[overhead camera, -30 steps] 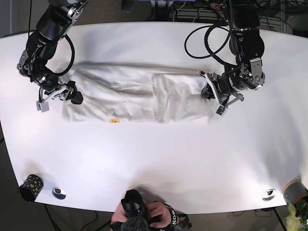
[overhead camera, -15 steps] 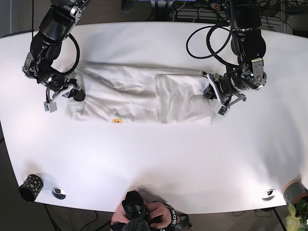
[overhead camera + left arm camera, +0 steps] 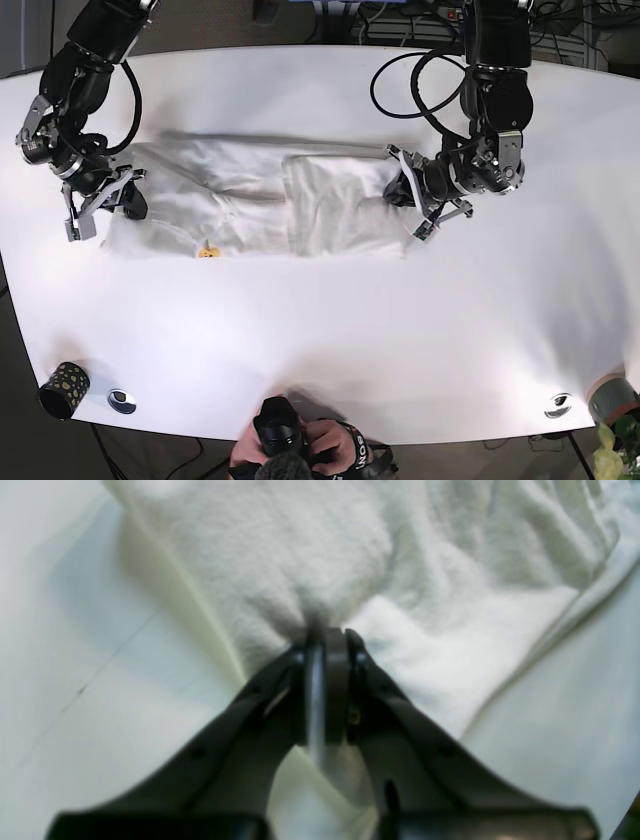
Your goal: Fold the T-shirt properly
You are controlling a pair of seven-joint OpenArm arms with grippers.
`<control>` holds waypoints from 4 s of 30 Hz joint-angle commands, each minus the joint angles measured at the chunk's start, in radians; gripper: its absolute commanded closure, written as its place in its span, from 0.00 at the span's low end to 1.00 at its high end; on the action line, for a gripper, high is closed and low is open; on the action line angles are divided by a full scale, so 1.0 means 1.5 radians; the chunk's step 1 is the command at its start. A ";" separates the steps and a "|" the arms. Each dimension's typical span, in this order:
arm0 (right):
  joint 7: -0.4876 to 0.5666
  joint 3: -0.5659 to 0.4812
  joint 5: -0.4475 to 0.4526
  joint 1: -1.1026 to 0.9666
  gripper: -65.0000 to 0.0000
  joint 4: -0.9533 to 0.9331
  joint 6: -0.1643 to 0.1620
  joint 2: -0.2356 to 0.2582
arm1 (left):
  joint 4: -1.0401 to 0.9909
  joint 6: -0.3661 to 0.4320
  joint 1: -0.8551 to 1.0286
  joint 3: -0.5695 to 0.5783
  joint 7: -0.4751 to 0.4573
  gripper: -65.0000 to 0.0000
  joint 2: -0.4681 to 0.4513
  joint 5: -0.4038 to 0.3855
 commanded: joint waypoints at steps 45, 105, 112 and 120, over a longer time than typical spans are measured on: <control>0.022 -0.232 -0.062 0.005 0.13 0.153 0.002 -0.124 | -0.147 0.020 -0.031 0.159 -0.103 0.96 0.109 0.016; 0.069 -0.352 0.073 0.157 0.58 -0.110 0.002 -0.054 | 0.089 -0.001 0.018 0.068 -0.151 0.96 -0.126 -0.150; 0.121 -0.446 0.073 0.170 0.58 -0.172 0.002 -0.063 | 0.090 -0.001 0.027 0.068 -0.151 0.96 -0.126 -0.150; 0.180 -0.518 0.072 0.139 0.58 -0.215 0.002 -0.065 | 0.088 -0.001 0.026 0.068 -0.151 0.96 -0.126 -0.150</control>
